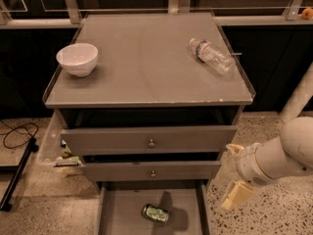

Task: Pick green can from bottom drawer and place on counter

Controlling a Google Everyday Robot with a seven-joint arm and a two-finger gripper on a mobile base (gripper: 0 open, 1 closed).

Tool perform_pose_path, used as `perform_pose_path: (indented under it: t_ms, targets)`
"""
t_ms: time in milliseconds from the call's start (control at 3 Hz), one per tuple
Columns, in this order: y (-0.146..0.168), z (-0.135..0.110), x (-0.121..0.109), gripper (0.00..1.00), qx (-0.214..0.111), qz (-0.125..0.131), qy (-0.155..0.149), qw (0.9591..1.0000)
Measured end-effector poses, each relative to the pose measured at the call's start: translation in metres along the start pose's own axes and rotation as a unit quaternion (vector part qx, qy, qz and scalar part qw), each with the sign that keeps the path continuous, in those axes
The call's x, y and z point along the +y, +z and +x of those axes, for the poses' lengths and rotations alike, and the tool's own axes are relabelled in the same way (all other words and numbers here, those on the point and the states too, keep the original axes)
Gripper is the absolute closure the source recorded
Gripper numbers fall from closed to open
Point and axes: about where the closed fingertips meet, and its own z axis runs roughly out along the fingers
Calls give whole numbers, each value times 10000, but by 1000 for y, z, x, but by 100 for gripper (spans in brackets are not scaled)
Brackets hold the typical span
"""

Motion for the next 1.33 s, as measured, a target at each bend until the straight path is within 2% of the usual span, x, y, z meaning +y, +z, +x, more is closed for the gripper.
perform_pose_path:
  t_ms: [333,667,1000,1333]
  targets:
    - [42,10,14,0,-289,-98,176,9994]
    - [120,26,37,0,-862,-242,453,9950]
    - [173,39,42,0,-1430,-217,538,9880]
    - [236,57,52,0,-1678,-503,691,9821]
